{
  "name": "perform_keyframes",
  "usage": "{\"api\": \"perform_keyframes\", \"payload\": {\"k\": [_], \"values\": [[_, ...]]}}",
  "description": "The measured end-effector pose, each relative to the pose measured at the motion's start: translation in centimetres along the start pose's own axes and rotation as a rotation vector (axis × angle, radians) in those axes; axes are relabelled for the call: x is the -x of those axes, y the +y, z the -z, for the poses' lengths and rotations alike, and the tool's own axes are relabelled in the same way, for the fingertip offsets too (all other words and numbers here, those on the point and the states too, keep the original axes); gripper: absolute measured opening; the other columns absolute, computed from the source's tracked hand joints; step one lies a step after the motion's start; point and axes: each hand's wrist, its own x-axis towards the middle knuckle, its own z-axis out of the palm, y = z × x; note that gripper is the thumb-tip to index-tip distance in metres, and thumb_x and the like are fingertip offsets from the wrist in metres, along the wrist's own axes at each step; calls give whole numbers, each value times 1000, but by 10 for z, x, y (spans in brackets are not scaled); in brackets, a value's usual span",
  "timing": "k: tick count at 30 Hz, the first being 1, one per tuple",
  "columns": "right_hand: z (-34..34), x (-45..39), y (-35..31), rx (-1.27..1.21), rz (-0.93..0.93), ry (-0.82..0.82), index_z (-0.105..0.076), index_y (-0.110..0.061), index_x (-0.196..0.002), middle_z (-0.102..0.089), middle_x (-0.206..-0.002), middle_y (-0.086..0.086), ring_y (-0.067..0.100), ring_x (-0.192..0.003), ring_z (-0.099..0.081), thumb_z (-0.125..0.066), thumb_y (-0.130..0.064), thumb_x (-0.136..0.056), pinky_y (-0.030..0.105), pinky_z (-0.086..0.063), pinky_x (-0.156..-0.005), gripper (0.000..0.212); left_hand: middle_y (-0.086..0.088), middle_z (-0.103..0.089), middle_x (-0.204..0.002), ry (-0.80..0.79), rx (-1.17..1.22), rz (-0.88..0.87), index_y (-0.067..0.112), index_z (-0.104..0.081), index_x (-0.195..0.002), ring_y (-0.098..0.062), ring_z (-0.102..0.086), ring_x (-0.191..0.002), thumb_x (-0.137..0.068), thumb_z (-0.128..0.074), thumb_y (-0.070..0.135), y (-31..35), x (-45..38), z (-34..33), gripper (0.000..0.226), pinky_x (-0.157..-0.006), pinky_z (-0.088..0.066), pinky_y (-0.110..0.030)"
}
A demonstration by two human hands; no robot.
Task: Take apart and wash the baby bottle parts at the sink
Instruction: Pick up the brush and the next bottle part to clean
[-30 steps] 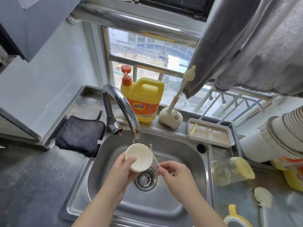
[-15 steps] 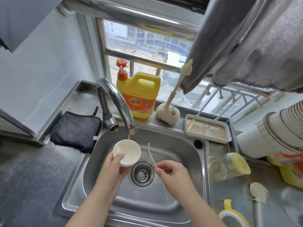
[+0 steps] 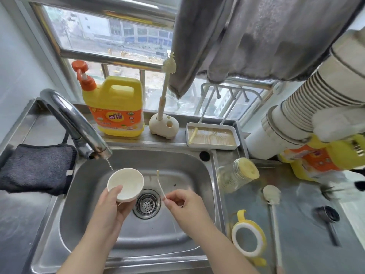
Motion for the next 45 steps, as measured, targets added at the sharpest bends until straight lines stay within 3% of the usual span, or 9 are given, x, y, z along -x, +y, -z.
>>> {"api": "perform_keyframes", "payload": {"k": [3, 6, 13, 18, 21, 26, 31, 38, 45], "values": [[4, 1, 8, -8, -16, 19, -70, -26, -85, -63, -75, -14, -12, -65, -53, -64, -20, -89, 5, -41, -65, 9, -17, -58, -110, -7, -41, 25, 11, -48, -120, -30, -62, -93, -99, -44, 19, -2, 5, -6, 22, -77, -57, -36], [3, -2, 14, 20, -15, 44, -65, -35, -72, -65, -69, -12, -9, -64, -55, -68, -19, -86, 6, -40, -63, 21, -22, -60, -106, 4, -73, 41, 13, -47, -119, -32, -64, -85, -100, -44, 22, 0, 9, -5, 22, -72, -53, -38], [8, -33, -6, 115, 52, 64, -66, -35, -70, -69, -72, -11, -4, -69, -61, -70, -16, -82, 11, -44, -67, 24, -20, -62, -93, 41, -3, 27, 10, -49, -119, -33, -62, -77, -99, -45, 19, 12, 1, 0, 23, -75, -51, -41], [33, -81, -35, 165, 134, 170, -68, -28, -78, -69, -74, -10, -3, -70, -61, -68, -15, -84, 4, -41, -60, 14, -17, -62, -100, -21, 5, 11, 16, -54, -116, -36, -63, -89, -98, -46, 17, 24, -10, -10, 19, -78, -53, -41], [46, -107, -47, 201, 177, 230, -67, -23, -79, -67, -73, -12, 1, -72, -62, -67, -16, -84, 1, -38, -60, 9, -17, -62, -101, -28, 21, 2, 19, -56, -107, -35, -62, -88, -98, -46, 17, 33, -19, -12, 14, -70, -56, -38], [62, -140, -60, 208, 271, 359, -68, -19, -81, -65, -72, -14, -9, -69, -56, -65, -16, -85, 5, -36, -62, 6, -15, -63, -95, 7, 44, 21, 17, -57, -102, -35, -64, -83, -98, -45, 15, 38, -23, -2, 13, -59, -58, -30], [75, -179, -83, 228, 366, 470, -68, -10, -91, -64, -79, -4, 6, -71, -54, -59, -10, -90, -3, -34, -63, 8, -15, -64, -99, 22, 65, 29, 17, -58, -102, -42, -60, -99, -98, -43, 15, 34, -25, 5, 16, -63, -58, -34], [71, -206, -83, 351, 429, 425, -67, -6, -96, -62, -82, -2, 10, -76, -53, -54, -7, -93, -4, -32, -64, 13, -12, -65, -100, 25, 63, 2, 19, -60, -100, -43, -56, -108, -97, -43, 11, 40, -29, 2, 19, -68, -56, -35], [72, -210, -88, 345, 458, 492, -65, -4, -97, -67, -86, 5, 15, -78, -56, -51, -6, -94, 14, -35, -67, 14, -11, -67, -100, 25, 50, -2, 21, -61, -102, -40, -59, -105, -97, -44, 13, 38, -31, 10, 19, -62, -59, -32]]}}
